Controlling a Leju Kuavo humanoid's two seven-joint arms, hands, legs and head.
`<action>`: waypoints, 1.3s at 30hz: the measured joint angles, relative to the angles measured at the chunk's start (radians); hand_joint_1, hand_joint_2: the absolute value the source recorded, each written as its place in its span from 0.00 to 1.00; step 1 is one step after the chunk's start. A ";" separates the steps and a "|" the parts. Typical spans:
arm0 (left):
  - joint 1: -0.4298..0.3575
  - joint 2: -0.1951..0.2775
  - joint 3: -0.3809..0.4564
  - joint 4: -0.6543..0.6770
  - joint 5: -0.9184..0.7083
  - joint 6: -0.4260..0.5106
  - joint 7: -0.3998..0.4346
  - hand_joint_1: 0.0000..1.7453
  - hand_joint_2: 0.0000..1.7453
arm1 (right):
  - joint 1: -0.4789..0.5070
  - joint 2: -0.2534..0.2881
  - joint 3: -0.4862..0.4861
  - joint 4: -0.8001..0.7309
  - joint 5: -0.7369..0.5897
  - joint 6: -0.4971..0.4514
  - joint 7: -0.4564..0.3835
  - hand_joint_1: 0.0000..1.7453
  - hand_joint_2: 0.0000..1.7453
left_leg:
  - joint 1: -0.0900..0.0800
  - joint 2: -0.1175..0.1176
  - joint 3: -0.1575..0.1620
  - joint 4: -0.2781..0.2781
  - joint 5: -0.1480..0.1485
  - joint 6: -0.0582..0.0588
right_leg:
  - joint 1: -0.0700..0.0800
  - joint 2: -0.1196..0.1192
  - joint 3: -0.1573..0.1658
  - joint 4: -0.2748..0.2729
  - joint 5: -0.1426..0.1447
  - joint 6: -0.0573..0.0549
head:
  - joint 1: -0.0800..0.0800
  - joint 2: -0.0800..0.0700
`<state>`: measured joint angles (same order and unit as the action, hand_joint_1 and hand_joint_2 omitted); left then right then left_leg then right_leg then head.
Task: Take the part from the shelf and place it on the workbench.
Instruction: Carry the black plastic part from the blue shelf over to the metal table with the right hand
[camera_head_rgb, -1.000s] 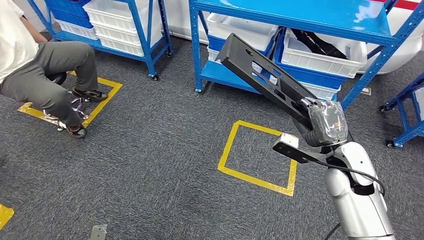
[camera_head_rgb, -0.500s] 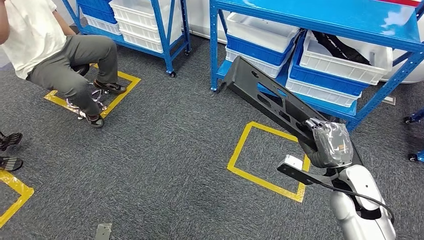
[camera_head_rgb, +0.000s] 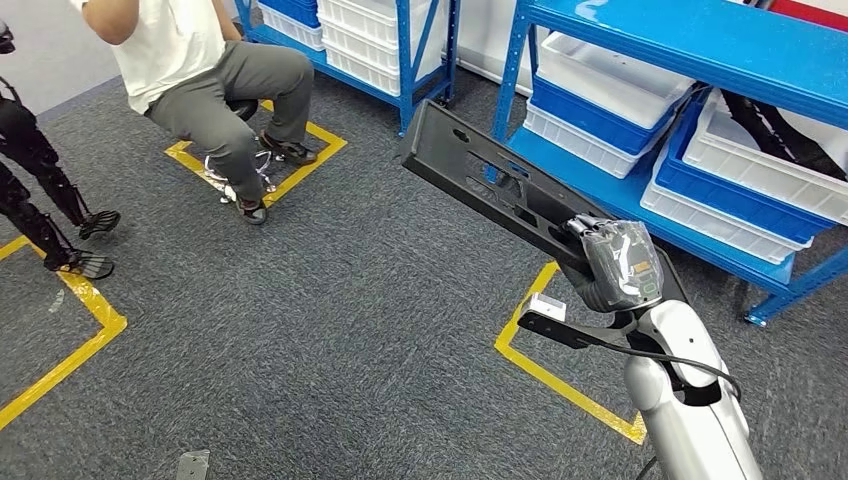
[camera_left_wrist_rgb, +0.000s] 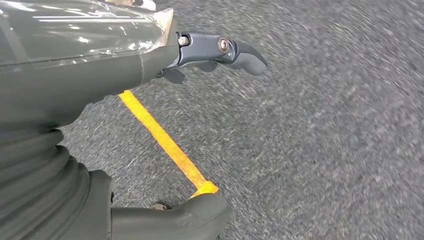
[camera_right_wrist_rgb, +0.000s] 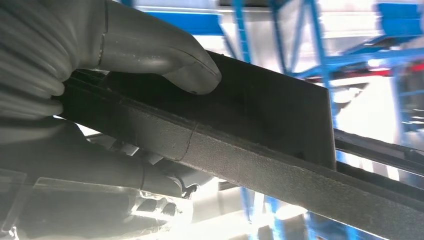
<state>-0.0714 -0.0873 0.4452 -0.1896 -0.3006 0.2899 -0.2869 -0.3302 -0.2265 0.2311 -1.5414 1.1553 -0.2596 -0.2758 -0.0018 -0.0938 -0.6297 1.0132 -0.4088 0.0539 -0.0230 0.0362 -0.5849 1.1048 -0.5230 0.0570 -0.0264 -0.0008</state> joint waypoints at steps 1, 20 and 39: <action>0.001 0.000 0.001 0.000 0.000 0.000 0.000 0.00 1.00 | -0.007 0.003 0.004 0.004 0.000 0.000 0.000 1.00 1.00 | -0.001 -0.012 -0.005 0.004 0.001 -0.005 | -0.002 0.016 0.025 -0.053 0.018 0.000 | 0.000 0.000; 0.010 0.002 0.055 0.002 0.049 0.043 0.025 0.00 1.00 | -0.171 0.106 0.126 0.118 0.009 0.016 0.004 1.00 1.00 | 0.015 0.128 -0.008 0.012 -0.015 -0.048 | 0.007 -0.144 0.056 -0.100 0.023 -0.010 | -0.011 0.000; 0.021 -0.015 0.098 0.002 0.053 0.043 0.018 0.00 1.00 | -0.238 0.159 0.206 0.206 0.010 -0.014 0.030 1.00 1.00 | -0.009 0.041 -0.078 0.123 -0.061 -0.037 | 0.025 -0.030 0.060 -0.136 0.062 -0.089 | -0.017 0.000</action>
<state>-0.0508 -0.1021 0.5429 -0.1873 -0.2477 0.3332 -0.2686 -0.5678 -0.0674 0.4370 -1.3352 1.1652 -0.2735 -0.2453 -0.0107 -0.0525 -0.7075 1.1360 -0.4699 0.0168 0.0022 0.0061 -0.5253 0.9686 -0.4613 -0.0322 -0.0438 -0.0008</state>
